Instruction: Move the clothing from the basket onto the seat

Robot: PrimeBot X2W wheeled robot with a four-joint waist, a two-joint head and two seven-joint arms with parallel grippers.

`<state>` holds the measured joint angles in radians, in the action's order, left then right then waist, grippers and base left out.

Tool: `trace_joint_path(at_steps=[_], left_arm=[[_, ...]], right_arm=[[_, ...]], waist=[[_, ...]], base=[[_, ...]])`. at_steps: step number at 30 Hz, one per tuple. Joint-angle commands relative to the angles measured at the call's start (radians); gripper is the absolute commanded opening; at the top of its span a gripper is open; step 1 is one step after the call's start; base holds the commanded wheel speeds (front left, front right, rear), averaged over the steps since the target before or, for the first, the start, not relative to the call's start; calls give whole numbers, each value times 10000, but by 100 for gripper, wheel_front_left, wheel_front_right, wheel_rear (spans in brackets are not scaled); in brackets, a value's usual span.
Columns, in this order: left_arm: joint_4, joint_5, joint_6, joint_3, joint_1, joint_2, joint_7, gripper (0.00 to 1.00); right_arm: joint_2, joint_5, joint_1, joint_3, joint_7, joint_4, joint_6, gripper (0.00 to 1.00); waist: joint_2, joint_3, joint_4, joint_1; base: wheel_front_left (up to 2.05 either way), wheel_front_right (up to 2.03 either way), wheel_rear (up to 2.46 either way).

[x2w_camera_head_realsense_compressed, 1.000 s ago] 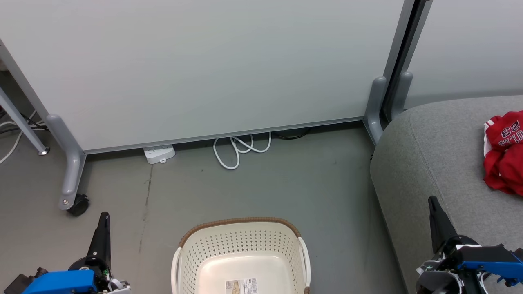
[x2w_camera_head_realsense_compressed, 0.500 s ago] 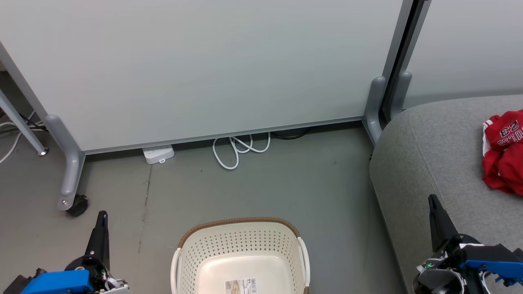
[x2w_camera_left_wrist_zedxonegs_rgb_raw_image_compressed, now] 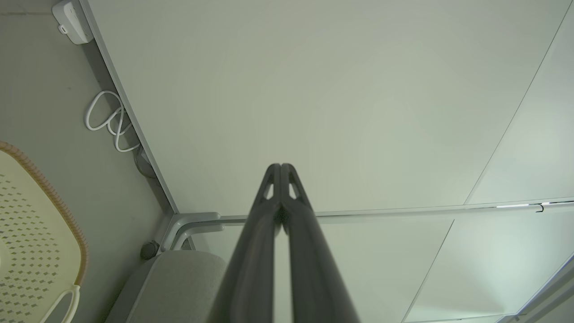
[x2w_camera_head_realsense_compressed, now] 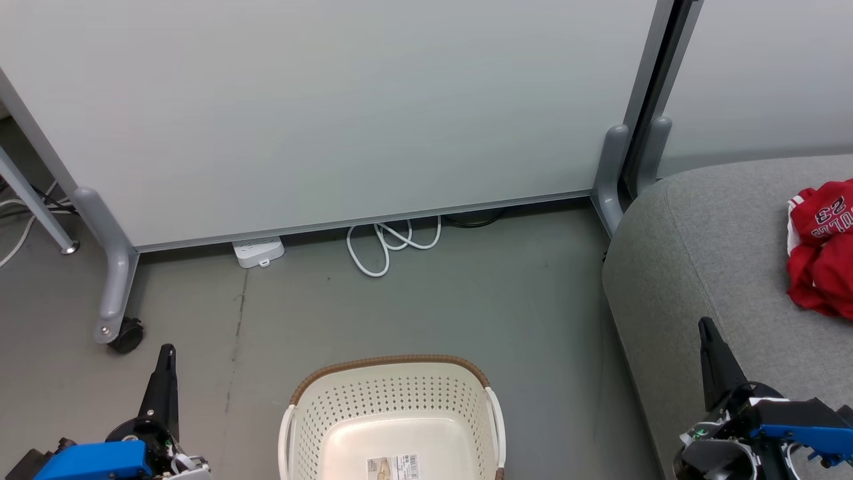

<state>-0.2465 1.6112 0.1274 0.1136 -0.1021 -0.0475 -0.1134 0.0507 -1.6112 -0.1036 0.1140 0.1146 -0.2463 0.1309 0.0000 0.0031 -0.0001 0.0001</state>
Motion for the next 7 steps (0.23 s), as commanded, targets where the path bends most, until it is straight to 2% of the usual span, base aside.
trace_joint_path(at_steps=[1,7], left_arm=[[28,31,64,34,-121,-51,-51,0],[28,31,65,34,-120,-51,-51,0]], right_arm=[[-9,-31,-96,13,31,30,-3,0],[-9,-32,-96,13,31,30,-3,0]], waist=[[0,0,1,-1],[0,0,1,-1]], base=[[0,0,0],[0,0,0]])
